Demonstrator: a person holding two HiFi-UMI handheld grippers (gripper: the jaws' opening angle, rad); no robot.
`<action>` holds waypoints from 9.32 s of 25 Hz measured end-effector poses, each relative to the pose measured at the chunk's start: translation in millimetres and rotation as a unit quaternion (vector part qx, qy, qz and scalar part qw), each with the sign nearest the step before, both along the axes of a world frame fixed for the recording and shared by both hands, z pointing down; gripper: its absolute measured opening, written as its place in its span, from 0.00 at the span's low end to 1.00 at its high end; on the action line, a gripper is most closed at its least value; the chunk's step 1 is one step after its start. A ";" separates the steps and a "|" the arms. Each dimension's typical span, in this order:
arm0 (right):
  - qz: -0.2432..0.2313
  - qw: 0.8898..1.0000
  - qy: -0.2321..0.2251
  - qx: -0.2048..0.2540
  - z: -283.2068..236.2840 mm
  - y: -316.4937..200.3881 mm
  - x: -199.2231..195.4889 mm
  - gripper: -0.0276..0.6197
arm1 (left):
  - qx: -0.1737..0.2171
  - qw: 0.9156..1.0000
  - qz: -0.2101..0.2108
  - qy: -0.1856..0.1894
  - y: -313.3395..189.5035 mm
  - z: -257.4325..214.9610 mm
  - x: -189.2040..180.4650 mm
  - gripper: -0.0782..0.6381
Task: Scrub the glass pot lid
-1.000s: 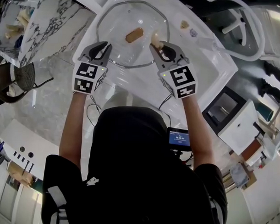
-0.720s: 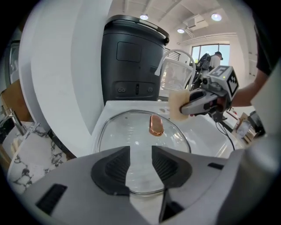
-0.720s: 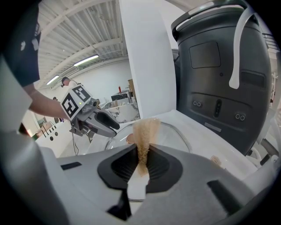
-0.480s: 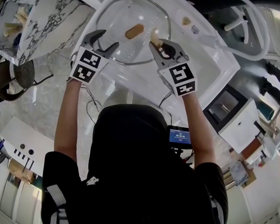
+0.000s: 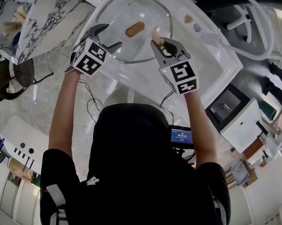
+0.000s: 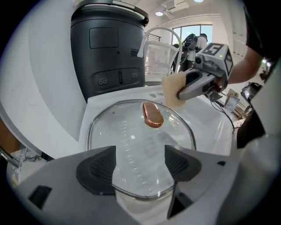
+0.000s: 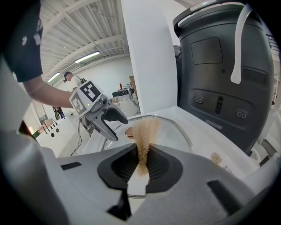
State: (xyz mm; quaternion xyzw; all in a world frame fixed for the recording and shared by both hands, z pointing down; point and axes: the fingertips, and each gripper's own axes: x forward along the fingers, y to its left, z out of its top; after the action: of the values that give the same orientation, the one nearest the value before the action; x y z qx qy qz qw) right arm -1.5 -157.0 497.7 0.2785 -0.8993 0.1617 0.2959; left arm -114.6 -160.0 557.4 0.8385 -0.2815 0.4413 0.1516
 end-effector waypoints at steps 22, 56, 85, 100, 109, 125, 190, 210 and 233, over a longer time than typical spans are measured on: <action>-0.020 1.000 0.016 -0.012 17.8 8.4 5.6 0.08 | -0.017 1.000 -0.004 -0.007 -2.2 7.4 -2.9 0.55; -0.094 0.984 0.149 0.025 51.6 -25.2 23.5 0.08 | -0.029 1.000 -0.009 -0.008 -2.0 8.7 -3.3 0.55; -0.130 0.975 0.182 0.012 67.2 -18.1 22.8 0.08 | -0.025 1.000 -0.012 -0.007 -2.6 8.8 -1.2 0.55; -0.175 0.971 0.165 -0.005 67.4 22.5 -1.2 0.08 | -0.026 1.000 -0.013 -0.010 -2.4 8.7 -1.9 0.55; -0.200 0.968 0.148 -0.014 65.1 39.1 -21.2 0.08 | -0.027 0.999 -0.013 -0.012 -2.2 8.7 -1.9 0.55; -0.206 0.969 0.134 -0.021 63.2 42.5 -30.2 0.08 | -0.028 0.999 -0.015 -0.013 -2.7 8.0 -2.0 0.55; -0.129 0.975 0.181 -0.026 69.3 -2.8 16.0 0.08 | -0.030 0.999 -0.016 -0.015 -2.5 9.2 -3.3 0.55; -0.178 0.973 0.139 -0.056 66.2 34.7 -22.0 0.08 | -0.029 0.999 -0.017 -0.013 -3.0 9.0 -2.9 0.55; -0.163 0.979 0.094 -0.073 29.1 47.0 -25.6 0.08 | 0.004 0.999 -0.035 0.006 -2.4 4.8 -4.3 0.55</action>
State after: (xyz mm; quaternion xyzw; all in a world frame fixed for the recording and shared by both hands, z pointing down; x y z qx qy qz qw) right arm -27.2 -109.9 526.8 0.1201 -0.8863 0.1500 0.4214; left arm -118.9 -162.4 562.2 0.8317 -0.3112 0.4292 0.1651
